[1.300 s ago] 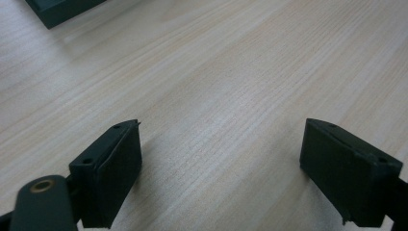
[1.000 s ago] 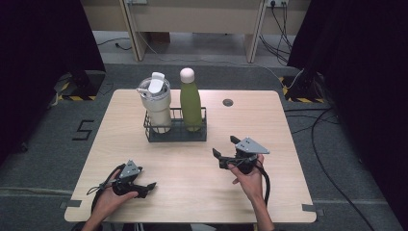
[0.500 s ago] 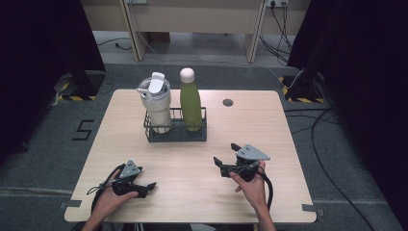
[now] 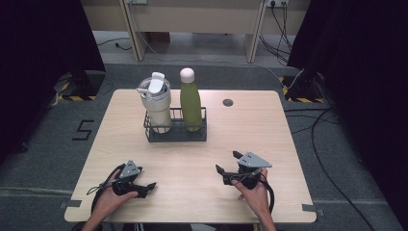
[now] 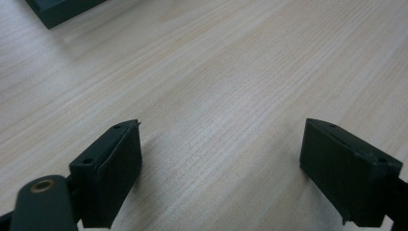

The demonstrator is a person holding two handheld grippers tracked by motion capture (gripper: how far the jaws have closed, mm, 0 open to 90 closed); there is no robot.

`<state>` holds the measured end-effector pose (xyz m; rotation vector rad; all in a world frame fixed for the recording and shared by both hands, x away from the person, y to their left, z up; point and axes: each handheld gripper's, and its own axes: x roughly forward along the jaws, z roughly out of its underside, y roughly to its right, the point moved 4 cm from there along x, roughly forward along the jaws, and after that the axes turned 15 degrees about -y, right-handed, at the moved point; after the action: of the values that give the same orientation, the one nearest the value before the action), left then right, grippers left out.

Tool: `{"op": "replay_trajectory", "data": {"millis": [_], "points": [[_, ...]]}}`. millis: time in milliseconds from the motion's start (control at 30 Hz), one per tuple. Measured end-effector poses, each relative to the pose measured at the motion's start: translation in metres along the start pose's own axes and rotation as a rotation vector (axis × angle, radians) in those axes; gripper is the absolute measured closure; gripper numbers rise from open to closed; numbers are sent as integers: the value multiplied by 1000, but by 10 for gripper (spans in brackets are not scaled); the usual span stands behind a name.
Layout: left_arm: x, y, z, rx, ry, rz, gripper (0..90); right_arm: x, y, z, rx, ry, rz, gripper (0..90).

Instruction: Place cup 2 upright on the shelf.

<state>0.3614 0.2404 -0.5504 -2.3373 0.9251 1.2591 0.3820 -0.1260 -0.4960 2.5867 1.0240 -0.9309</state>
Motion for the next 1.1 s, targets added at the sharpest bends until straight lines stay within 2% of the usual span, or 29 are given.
{"op": "replay_trajectory", "data": {"millis": [300,367,567,633,733,800,1033,1100], "points": [[0,0,0,0,0,0,141,0,-3,17,9,-34,-1,153],[0,0,0,0,0,0,141,-1,-4,18,-4,-39,9,153],[0,0,0,0,0,-1,141,-2,-6,20,-3,-42,10,157],[0,0,0,0,0,-1,141,-1,-5,24,10,-45,2,156],[0,0,0,0,0,-1,141,0,-4,31,16,-63,9,152],[0,0,0,0,0,-1,141,-2,-4,33,5,-70,33,155],[0,0,0,0,-1,0,141,-5,-2,45,37,-71,3,151],[0,0,0,0,0,0,141,-6,-2,48,29,-87,15,150]]}}
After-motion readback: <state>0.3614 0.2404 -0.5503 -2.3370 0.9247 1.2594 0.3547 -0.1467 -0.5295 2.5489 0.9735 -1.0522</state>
